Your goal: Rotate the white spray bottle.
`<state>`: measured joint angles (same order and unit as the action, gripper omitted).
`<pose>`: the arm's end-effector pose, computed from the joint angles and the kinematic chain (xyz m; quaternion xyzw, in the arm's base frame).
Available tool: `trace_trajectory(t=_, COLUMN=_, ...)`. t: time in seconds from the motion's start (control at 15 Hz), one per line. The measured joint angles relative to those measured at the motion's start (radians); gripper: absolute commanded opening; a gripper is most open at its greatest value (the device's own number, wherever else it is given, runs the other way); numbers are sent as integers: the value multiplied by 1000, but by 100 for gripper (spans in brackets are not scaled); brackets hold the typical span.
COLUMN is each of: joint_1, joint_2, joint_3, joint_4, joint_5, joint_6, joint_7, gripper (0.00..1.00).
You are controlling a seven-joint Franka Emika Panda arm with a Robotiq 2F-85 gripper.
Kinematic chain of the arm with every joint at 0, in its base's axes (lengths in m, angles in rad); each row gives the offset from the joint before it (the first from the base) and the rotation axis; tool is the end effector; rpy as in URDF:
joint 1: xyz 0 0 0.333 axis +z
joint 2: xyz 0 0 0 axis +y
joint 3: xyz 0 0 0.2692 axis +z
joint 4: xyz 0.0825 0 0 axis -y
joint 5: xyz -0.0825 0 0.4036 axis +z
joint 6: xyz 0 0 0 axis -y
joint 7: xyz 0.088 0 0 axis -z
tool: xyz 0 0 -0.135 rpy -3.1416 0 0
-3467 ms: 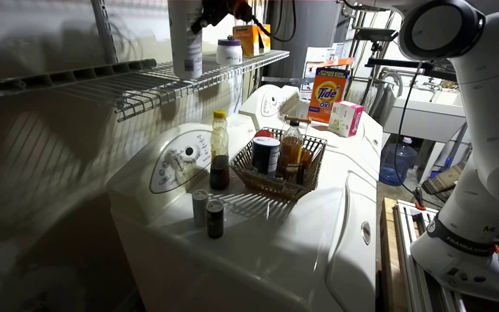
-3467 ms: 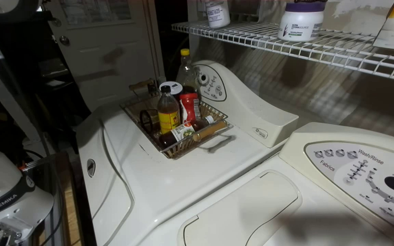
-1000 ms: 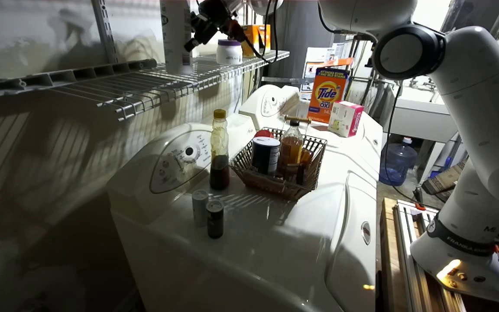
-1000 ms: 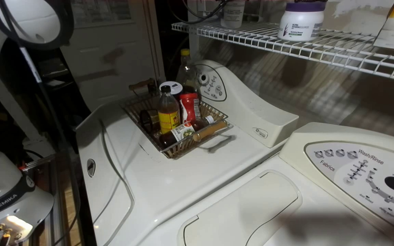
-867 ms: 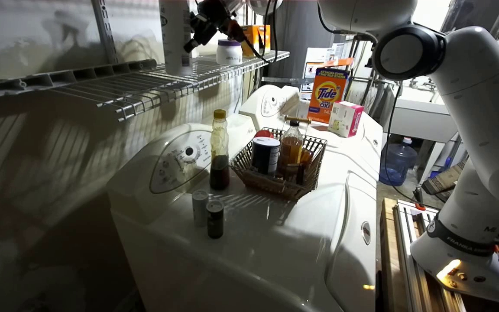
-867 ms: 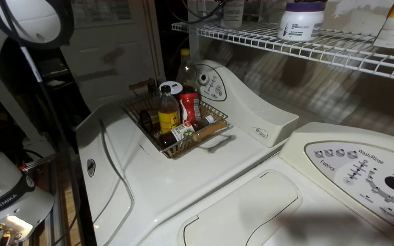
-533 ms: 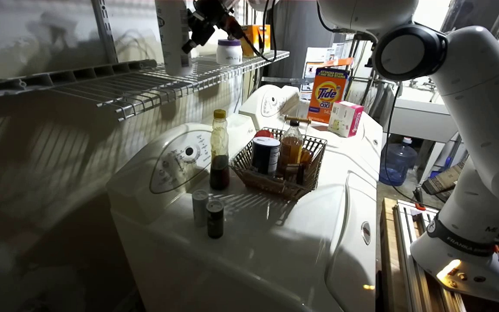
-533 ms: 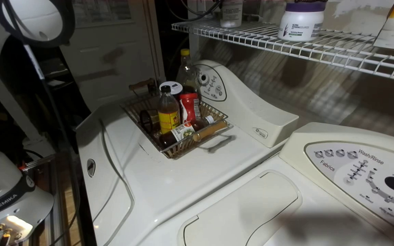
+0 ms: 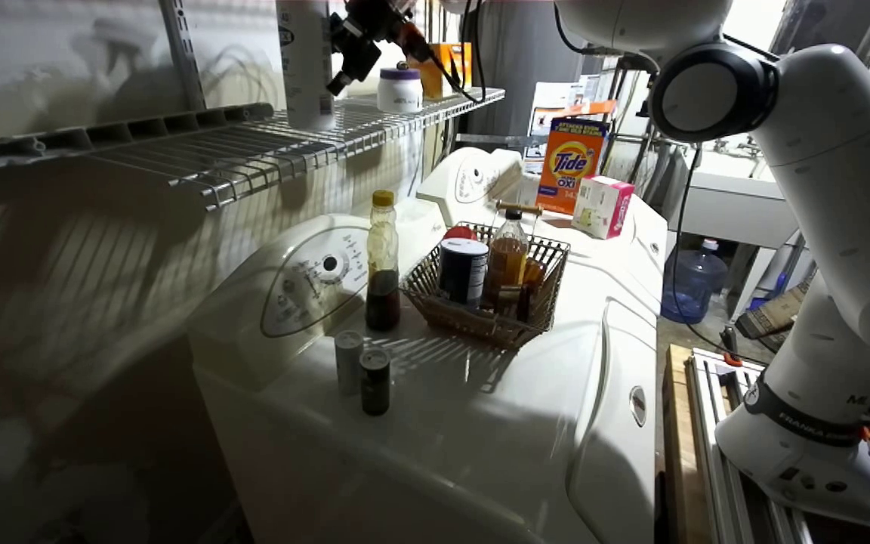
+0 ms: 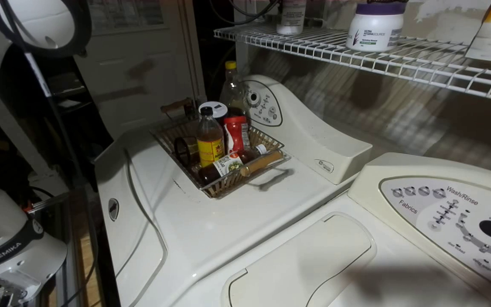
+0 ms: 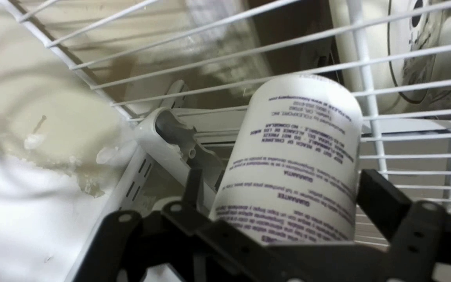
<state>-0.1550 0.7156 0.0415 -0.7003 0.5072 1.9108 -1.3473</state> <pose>0.7637 -0.0533 0.5625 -0.7805 -0.5154 -0.3519 0.0357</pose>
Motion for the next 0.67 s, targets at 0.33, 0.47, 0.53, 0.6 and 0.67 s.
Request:
trace_trajectory(t=0.33, joint_1=30, joint_2=-3, joint_3=-37, joint_4=0, joint_5=-75, joint_6=-10, joint_7=1, gripper=100)
trace_trajectory(t=0.47, joint_1=45, joint_2=-6, joint_3=-59, joint_4=0, joint_5=-111, joint_6=-11, joint_7=17, gripper=100)
trace_trajectory(t=0.53, joint_1=54, joint_2=-10, joint_3=-73, joint_4=0, joint_5=-131, joint_6=-11, joint_7=34, gripper=100)
trace_trajectory(t=0.6, joint_1=60, joint_2=-15, joint_3=-87, joint_4=0, joint_5=-147, joint_6=-13, joint_7=51, gripper=100)
trace_trajectory(t=0.67, joint_1=65, joint_2=-22, joint_3=-99, joint_4=0, joint_5=-161, joint_6=-19, joint_7=65, gripper=100)
